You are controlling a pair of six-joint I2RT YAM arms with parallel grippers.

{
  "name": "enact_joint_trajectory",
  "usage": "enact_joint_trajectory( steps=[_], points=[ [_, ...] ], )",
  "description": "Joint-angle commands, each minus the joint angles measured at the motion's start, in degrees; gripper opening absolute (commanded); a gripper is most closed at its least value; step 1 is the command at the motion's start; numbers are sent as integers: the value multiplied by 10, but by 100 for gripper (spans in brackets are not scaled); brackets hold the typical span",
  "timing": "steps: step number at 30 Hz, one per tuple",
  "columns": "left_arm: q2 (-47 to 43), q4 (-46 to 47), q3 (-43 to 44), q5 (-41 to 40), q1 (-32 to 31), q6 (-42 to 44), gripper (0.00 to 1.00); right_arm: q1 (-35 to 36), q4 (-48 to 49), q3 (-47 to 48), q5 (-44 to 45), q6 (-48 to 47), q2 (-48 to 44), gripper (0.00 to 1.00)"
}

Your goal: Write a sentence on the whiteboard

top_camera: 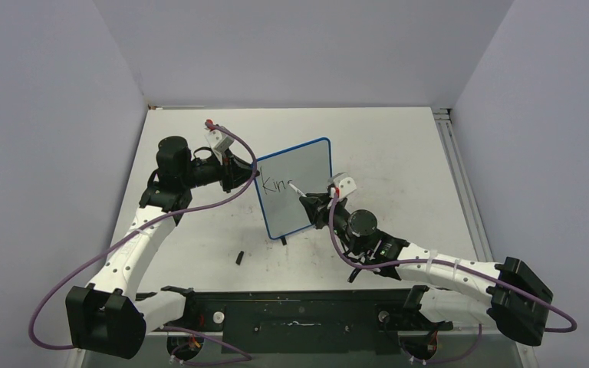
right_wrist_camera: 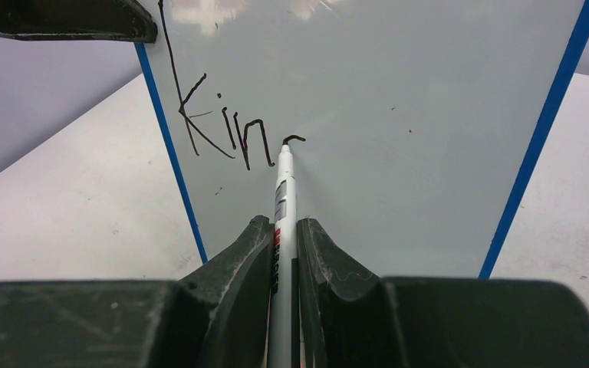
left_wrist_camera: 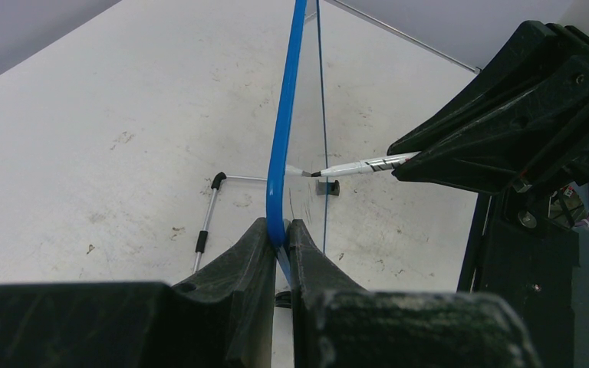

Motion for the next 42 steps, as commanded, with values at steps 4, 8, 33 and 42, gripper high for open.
enact_joint_trajectory(
  steps=[4, 8, 33, 42],
  points=[
    [9, -33, 3, 19, -5, 21, 0, -6, -5, -9, 4, 7, -16, 5],
    [10, -33, 3, 20, -5, 21, 0, -5, -13, -13, 10, 6, -21, 5],
    [10, -32, 3, 20, -4, 22, 0, -19, 35, 45, 29, -41, -13, 5],
    [9, -32, 3, 20, -4, 21, 0, -27, 44, 57, 15, -47, -6, 5]
  ],
)
